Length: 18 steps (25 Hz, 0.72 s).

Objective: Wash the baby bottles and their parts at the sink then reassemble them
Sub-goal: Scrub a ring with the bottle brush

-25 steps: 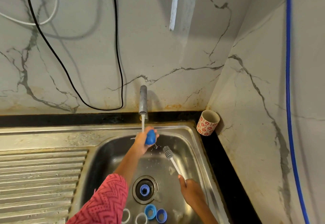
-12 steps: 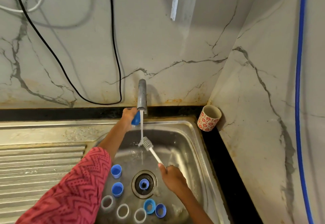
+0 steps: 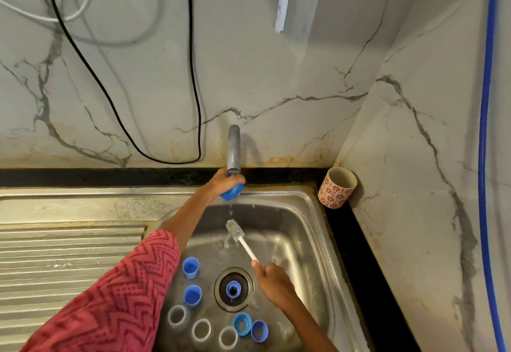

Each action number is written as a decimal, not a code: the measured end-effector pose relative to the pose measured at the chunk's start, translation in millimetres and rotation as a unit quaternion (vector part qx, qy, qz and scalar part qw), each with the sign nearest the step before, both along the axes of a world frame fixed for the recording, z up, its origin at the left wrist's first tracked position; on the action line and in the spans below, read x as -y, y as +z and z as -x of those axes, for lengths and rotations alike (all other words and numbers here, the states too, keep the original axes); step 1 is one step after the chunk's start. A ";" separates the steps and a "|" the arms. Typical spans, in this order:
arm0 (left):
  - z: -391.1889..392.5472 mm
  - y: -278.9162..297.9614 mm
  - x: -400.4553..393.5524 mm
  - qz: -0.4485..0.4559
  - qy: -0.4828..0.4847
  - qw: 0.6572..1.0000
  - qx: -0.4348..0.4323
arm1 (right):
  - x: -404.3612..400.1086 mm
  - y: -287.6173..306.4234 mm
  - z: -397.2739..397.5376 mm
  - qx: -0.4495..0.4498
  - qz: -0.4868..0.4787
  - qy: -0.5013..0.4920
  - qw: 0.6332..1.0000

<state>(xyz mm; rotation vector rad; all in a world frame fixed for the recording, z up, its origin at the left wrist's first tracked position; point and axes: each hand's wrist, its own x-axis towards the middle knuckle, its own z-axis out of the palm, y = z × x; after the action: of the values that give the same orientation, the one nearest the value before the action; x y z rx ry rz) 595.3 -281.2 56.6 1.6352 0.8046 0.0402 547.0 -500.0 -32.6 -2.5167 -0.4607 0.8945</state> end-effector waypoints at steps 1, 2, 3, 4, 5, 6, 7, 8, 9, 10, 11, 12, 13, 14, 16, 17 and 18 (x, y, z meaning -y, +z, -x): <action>5.4 -1.8 -2.3 0.010 0.011 1.000 0.019 | 2.1 3.1 1.7 -0.008 0.004 0.005 1.000; 9.1 -6.2 -6.3 0.030 0.049 0.998 0.038 | 5.5 8.0 2.5 -0.020 -0.006 0.001 1.000; 15.9 -15.8 -10.0 0.056 0.097 0.993 0.044 | 10.4 11.8 2.3 -0.041 -0.029 -0.024 0.998; 21.6 -29.2 -11.2 0.071 0.131 0.988 0.026 | 17.3 15.2 0.5 -0.051 -0.051 -0.045 0.996; 31.5 -42.1 -8.8 0.078 0.134 0.988 -0.012 | 24.5 20.0 -0.9 -0.053 -0.062 -0.057 0.995; 42.4 -53.1 0.7 0.081 0.101 0.990 -0.060 | 31.9 23.4 -1.7 -0.042 -0.068 -0.060 0.995; 53.0 -64.9 11.0 0.068 0.032 0.989 -0.126 | 38.5 22.3 -2.2 -0.014 -0.049 -0.056 0.997; 60.4 -78.6 18.6 0.021 -0.040 0.981 -0.187 | 44.2 20.1 -2.6 0.010 -0.013 -0.042 0.999; 65.3 -83.6 28.6 -0.022 -0.105 0.969 -0.224 | 48.5 17.6 -2.3 0.029 0.014 -0.035 0.999; 66.3 -83.8 38.6 -0.073 -0.151 0.957 -0.235 | 52.7 16.6 -1.4 0.044 0.016 -0.032 0.998; 63.7 -78.8 45.4 -0.104 -0.175 0.950 -0.237 | 56.3 18.9 0.0 0.058 -0.001 -0.031 0.998; 59.9 -71.1 53.1 -0.134 -0.193 0.945 -0.227 | 59.5 22.8 1.2 0.068 -0.008 -0.031 0.997; 56.2 -60.7 60.3 -0.160 -0.202 0.939 -0.225 | 61.5 29.2 2.0 0.085 -0.007 -0.027 0.996; 52.8 -53.6 65.1 -0.191 -0.204 0.937 -0.208 | 62.7 34.8 1.9 0.100 0.000 -0.022 0.995; 50.8 -40.8 71.5 -0.240 -0.203 0.937 -0.154 | 65.2 45.6 4.9 0.122 0.011 -0.007 0.992; 51.7 -34.4 72.6 -0.260 -0.210 0.934 -0.129 | 66.5 50.9 7.3 0.137 0.020 0.008 0.990; 52.8 -27.6 72.3 -0.289 -0.228 0.923 -0.110 | 68.4 56.1 9.1 0.151 0.023 0.018 0.988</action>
<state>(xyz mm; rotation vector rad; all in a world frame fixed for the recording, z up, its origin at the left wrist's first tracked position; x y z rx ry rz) 542.5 -353.5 28.9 2.3916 0.5822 -0.2641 537.9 -568.4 23.5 -2.7065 -0.5880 0.5405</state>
